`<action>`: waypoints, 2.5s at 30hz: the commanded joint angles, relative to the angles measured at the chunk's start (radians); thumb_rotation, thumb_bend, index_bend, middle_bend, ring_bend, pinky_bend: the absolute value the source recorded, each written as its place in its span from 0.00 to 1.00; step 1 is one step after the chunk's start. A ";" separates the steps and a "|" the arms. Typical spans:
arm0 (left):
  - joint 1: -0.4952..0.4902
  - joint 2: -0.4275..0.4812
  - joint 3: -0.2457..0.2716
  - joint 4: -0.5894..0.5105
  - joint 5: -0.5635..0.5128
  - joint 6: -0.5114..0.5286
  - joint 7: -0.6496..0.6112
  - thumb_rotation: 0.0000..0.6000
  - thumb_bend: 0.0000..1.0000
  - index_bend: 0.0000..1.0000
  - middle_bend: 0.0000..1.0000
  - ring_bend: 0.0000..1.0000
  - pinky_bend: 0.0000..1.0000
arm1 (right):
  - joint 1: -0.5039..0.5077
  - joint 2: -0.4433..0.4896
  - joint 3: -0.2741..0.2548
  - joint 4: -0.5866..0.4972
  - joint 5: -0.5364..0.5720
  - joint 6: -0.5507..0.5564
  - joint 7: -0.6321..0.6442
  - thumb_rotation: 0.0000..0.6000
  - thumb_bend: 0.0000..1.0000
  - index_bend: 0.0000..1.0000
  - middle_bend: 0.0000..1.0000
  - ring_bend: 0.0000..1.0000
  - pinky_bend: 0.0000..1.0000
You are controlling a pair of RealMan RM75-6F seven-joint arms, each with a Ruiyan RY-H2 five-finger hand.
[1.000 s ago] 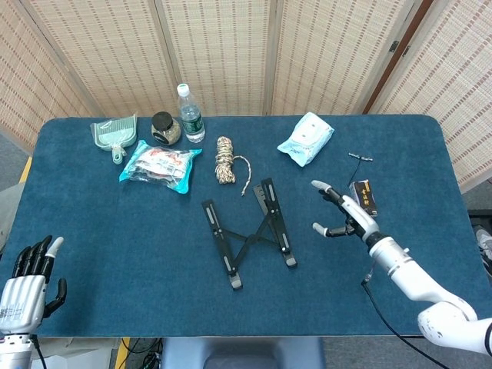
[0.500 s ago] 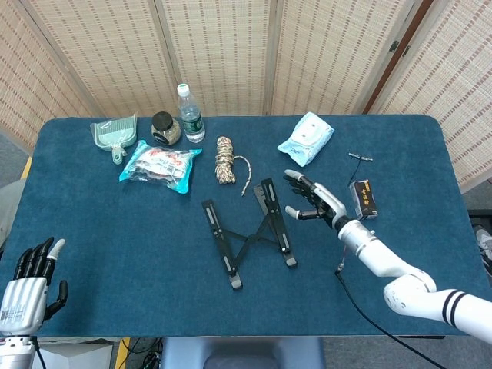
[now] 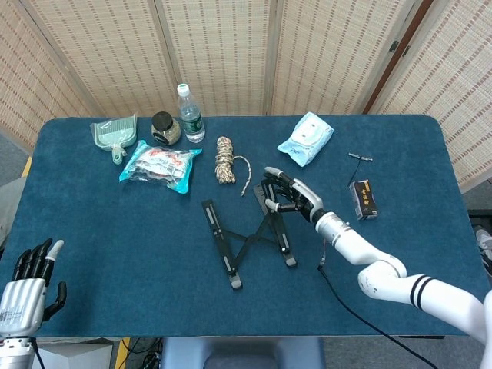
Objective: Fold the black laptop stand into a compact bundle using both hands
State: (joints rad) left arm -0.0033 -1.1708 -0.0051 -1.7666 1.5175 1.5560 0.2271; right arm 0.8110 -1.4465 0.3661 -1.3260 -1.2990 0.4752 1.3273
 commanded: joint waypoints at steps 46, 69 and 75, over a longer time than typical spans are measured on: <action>-0.017 -0.007 0.001 0.007 0.004 -0.028 -0.006 1.00 0.55 0.04 0.00 0.00 0.00 | -0.074 0.313 -0.424 -0.268 -0.491 0.560 0.397 1.00 0.32 0.10 0.29 0.22 0.40; -0.012 -0.008 0.004 0.011 0.004 -0.024 -0.011 1.00 0.55 0.04 0.00 0.00 0.00 | -0.032 0.255 -0.447 -0.232 -0.393 0.490 0.317 1.00 0.05 0.10 0.26 0.20 0.27; -0.014 -0.010 0.003 0.010 0.004 -0.026 -0.007 1.00 0.55 0.04 0.00 0.00 0.00 | -0.031 0.248 -0.466 -0.221 -0.393 0.486 0.324 1.00 0.05 0.10 0.26 0.20 0.27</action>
State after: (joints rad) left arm -0.0168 -1.1800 -0.0017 -1.7570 1.5213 1.5304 0.2194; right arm 0.7801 -1.1983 -0.0986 -1.5477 -1.6926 0.9616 1.6501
